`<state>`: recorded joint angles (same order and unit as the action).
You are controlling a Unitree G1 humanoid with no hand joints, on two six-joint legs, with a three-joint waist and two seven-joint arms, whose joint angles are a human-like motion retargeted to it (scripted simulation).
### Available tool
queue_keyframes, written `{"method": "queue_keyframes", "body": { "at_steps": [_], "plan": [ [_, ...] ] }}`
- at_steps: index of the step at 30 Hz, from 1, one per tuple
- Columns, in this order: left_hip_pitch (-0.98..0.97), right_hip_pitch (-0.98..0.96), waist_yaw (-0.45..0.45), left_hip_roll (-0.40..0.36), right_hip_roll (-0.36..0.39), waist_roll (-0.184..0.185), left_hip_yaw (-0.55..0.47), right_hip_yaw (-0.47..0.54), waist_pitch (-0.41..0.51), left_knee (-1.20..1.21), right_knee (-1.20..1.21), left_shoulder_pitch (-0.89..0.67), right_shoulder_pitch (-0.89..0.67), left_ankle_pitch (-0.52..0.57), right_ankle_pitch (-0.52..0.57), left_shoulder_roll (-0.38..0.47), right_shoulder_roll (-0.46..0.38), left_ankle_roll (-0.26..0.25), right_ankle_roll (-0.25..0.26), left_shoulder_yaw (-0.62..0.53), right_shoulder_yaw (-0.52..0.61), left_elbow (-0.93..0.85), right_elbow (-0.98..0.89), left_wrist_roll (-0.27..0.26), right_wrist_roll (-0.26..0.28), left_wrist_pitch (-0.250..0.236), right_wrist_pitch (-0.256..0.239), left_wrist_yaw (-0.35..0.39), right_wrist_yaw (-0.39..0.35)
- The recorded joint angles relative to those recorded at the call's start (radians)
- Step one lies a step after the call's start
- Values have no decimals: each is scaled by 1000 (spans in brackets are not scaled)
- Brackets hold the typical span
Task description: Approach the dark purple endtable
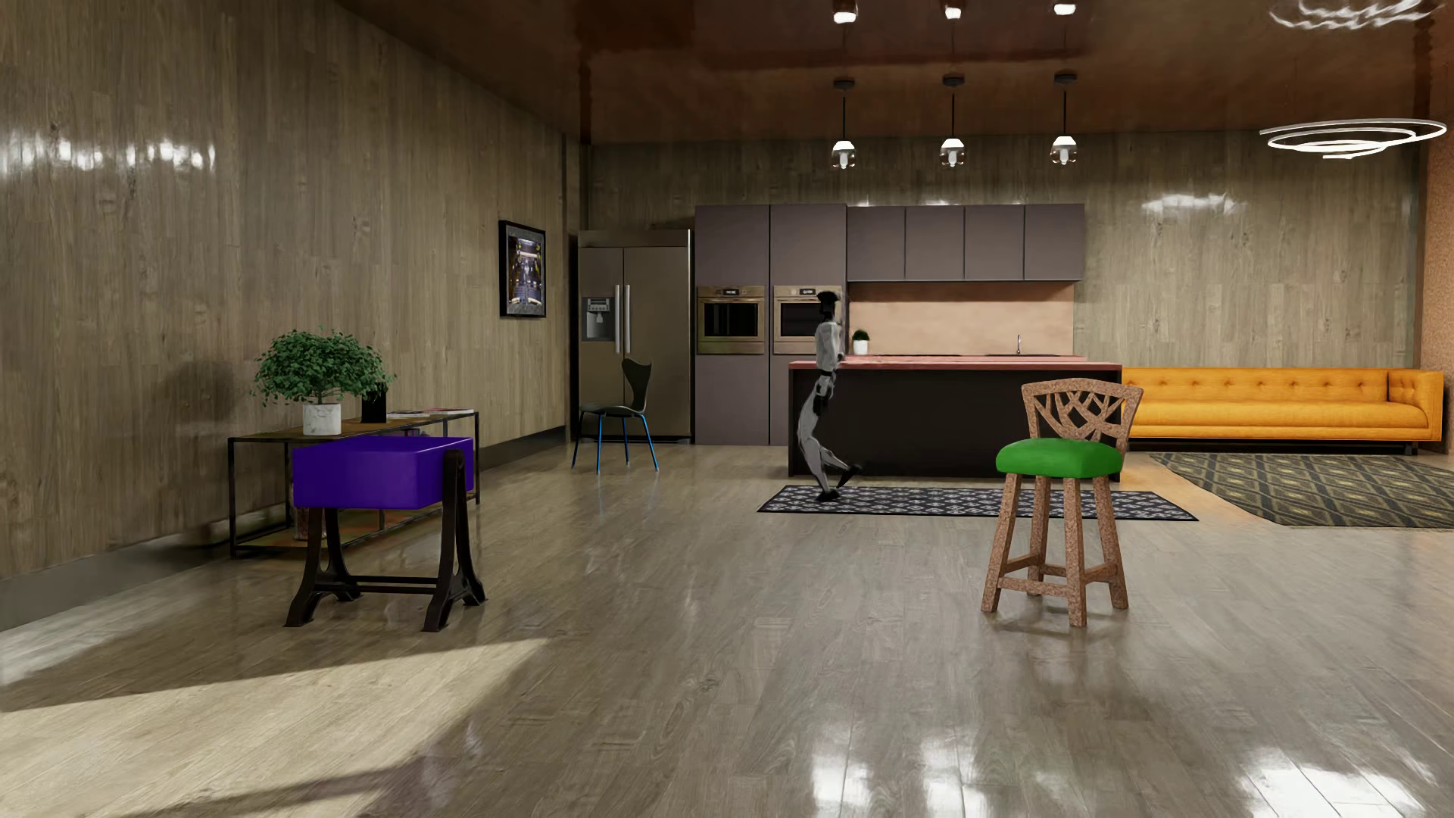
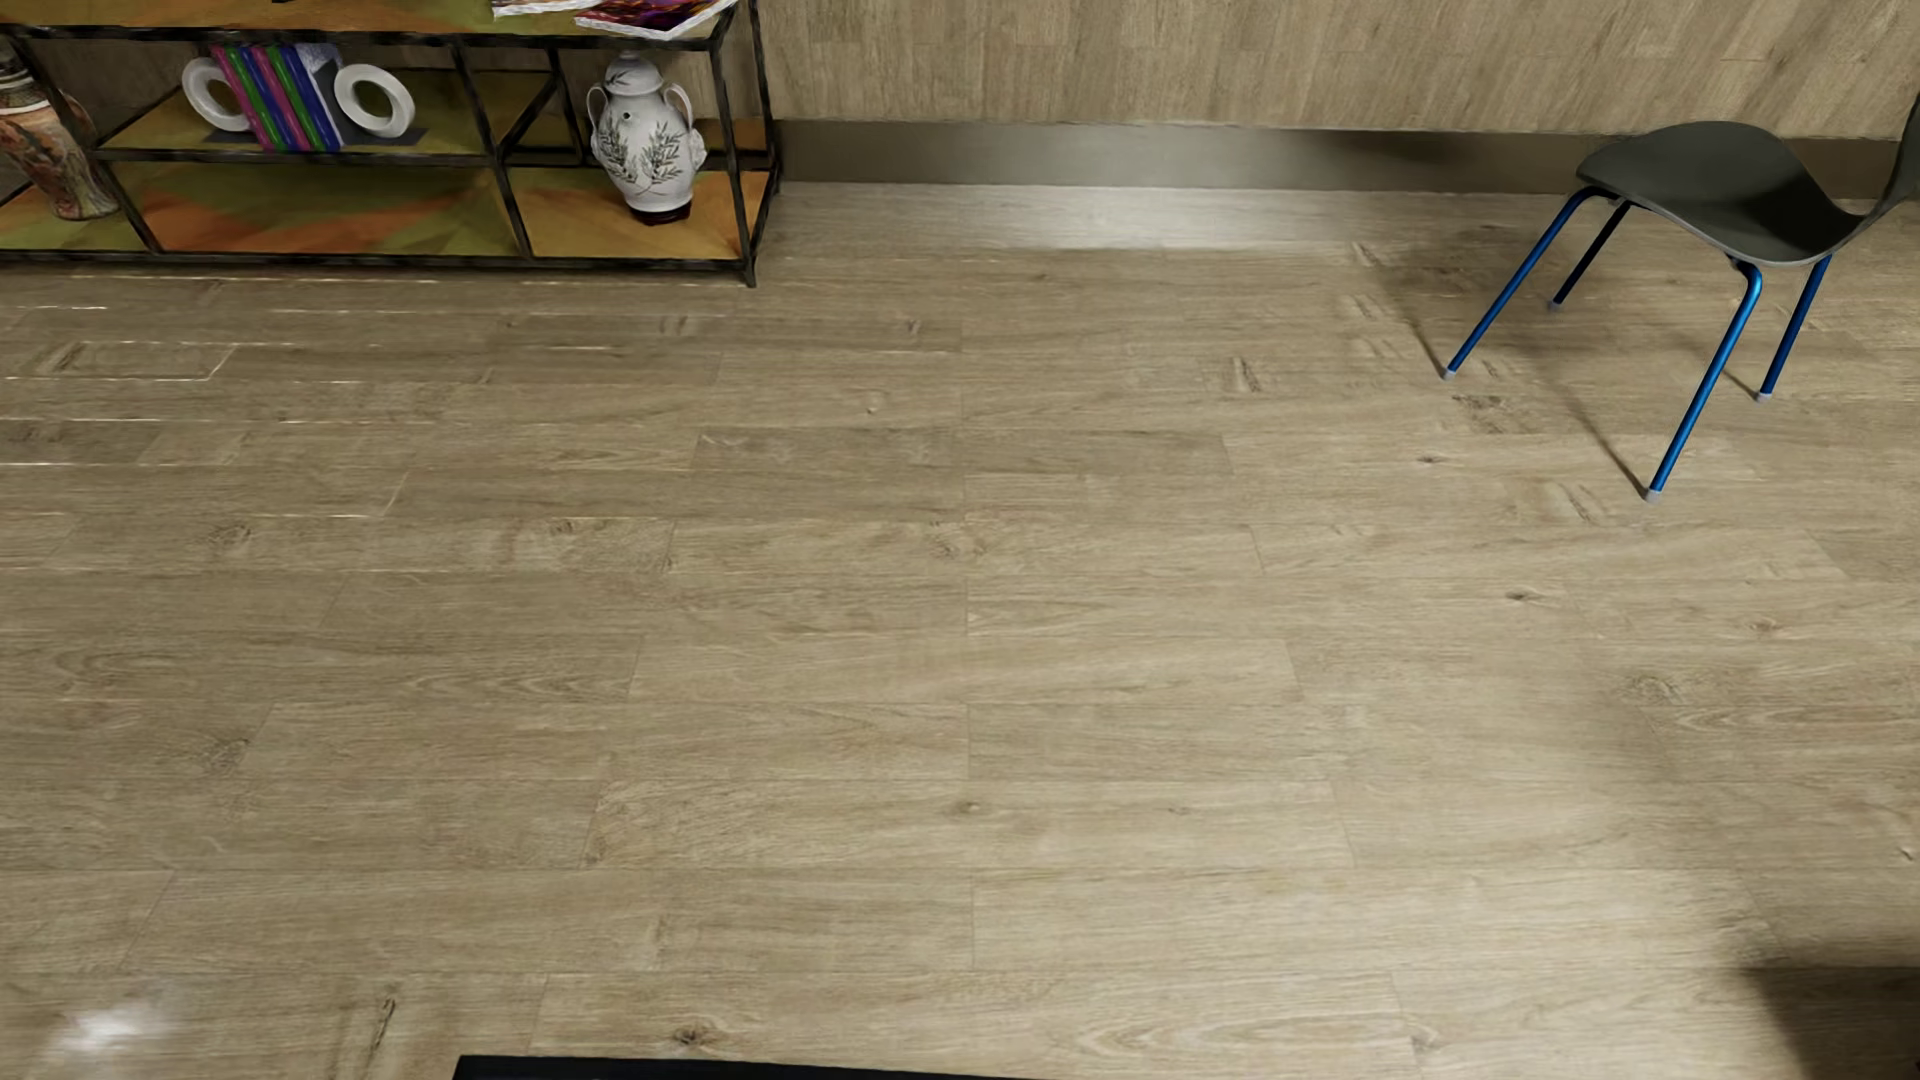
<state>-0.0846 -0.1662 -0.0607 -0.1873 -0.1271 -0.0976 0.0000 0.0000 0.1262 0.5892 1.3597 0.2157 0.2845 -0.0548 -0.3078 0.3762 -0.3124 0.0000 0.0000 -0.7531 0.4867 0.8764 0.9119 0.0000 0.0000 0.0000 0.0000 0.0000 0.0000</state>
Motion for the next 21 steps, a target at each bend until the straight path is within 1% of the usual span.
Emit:
{"method": "queue_keyframes", "body": {
  "at_steps": [1, 2, 3, 4, 5, 6, 7, 8, 9, 10, 11, 12, 13, 14, 15, 16, 17, 18, 19, 20, 21],
  "plan": [
    [103, -47, -61, 16, -2, 19, 0, 0, 2, -55, -128, -38, 28, -83, -6, 21, -9, 0, 0, -35, 14, -36, -4, 0, 0, 0, 0, 0, 0],
    [191, -99, -99, 37, -4, 37, 0, 0, 4, -106, -283, -65, 40, -156, 14, 34, -18, 0, 0, -2, 6, -77, 13, 0, 0, 0, 0, 0, 0],
    [267, -125, -132, 51, -9, 53, 0, 0, -3, -140, -460, -106, 59, -231, 58, 35, -27, 0, 0, 11, 1, -77, 20, 0, 0, 0, 0, 0, 0],
    [337, -145, -145, 52, -14, 54, 0, 0, -10, -165, -656, -143, 66, -307, 139, 43, -32, 0, 0, 44, 16, -89, 36, 0, 0, 0, 0, 0, 0],
    [364, -178, -174, 62, -16, 58, 0, 0, -35, -168, -778, -167, 64, -353, 234, 49, -34, 0, 0, 97, 24, -104, 48, 0, 0, 0, 0, 0, 0],
    [396, -218, -173, 60, -18, 67, 0, 0, -50, -167, -1192, -189, 65, -367, 328, 48, -36, 0, 0, 140, 20, -107, 63, 0, 0, 0, 0, 0, 0],
    [425, -259, -200, 81, -18, 74, 0, 0, -51, -145, -855, -199, 64, -342, 247, 65, -41, 0, 0, 147, 36, -133, 62, 0, 0, 0, 0, 0, 0],
    [467, -277, -228, 111, 11, 90, 0, 0, -38, -103, -763, -178, 57, -281, 257, 65, -44, 0, 0, 203, 54, -159, 75, 0, 0, 0, 0, 0, 0],
    [454, -297, -246, 140, 32, 109, 0, 0, -54, 1, -674, -157, 57, -154, 308, 47, -43, 0, 0, 230, 59, -144, 94, 0, 0, 0, 0, 0, 0],
    [417, -267, -251, 186, 83, 142, 0, 0, -48, 182, -592, -124, 54, 50, 272, 14, -41, 0, 0, 240, 56, -112, 120, 0, 0, 0, 0, 0, 0],
    [300, -230, -228, 180, 117, 138, 0, 0, -49, 439, -579, -97, 41, 213, 218, 3, -34, 0, 0, 225, 39, -97, 127, 0, 0, 0, 0, 0, 0],
    [180, -159, -206, 199, 157, 144, 0, 0, -28, 697, -590, -85, 36, 214, 169, -10, -28, 0, 0, 197, 10, -75, 105, 0, 0, 0, 0, 0, 0],
    [62, -63, -167, 194, 147, 130, 0, 0, -10, 839, -626, -84, 21, 152, 146, -10, -29, 0, 0, 126, 19, -58, 73, 0, 0, 0, 0, 0, 0],
    [-44, 18, -108, 166, 124, 98, 0, 0, -8, 847, -666, -58, 12, 139, 135, -31, -26, 0, 0, 126, 16, -34, 32, 0, 0, 0, 0, 0, 0],
    [-131, 86, -36, 160, 120, 73, 0, 0, 2, 742, -706, -12, -9, 174, 121, -7, -30, 0, 0, 103, 25, -90, -12, 0, 0, 0, 0, 0, 0],
    [-182, 169, 13, 146, 98, 61, 0, 0, 11, 537, -742, -5, -28, 261, 107, -23, -44, 0, 0, 51, 27, 0, -49, 0, 0, 0, 0, 0, 0],
    [-240, 227, 60, 146, 99, 55, 0, 0, -3, 303, -784, 26, -39, 305, 89, -33, -46, 0, 0, 90, 2, 27, -95, 0, 0, 0, 0, 0, 0],
    [-252, 310, 88, 135, 96, 52, 0, 0, -12, 59, -824, 49, -46, 201, 57, -33, -54, 0, 0, 94, -16, 53, -133, 0, 0, 0, 0, 0, 0],
    [-250, 372, 103, 127, 115, 65, 0, 0, -30, -69, -854, 66, -58, -150, 14, -27, -66, 0, 0, 65, -50, 57, -169, 0, 0, 0, 0, 0, 0],
    [-271, 406, 113, 135, 121, 71, 0, 0, -55, -426, -855, 88, -63, 133, -43, -16, -80, 0, 0, 43, -80, 57, -195, 0, 0, 0, 0, 0, 0],
    [-291, 436, 125, 135, 136, 79, 0, 0, -63, -454, -851, 108, -69, 172, -80, -11, -87, 0, 0, 21, -107, 68, -195, 0, 0, 0, 0, 0, 0]
  ]
}}
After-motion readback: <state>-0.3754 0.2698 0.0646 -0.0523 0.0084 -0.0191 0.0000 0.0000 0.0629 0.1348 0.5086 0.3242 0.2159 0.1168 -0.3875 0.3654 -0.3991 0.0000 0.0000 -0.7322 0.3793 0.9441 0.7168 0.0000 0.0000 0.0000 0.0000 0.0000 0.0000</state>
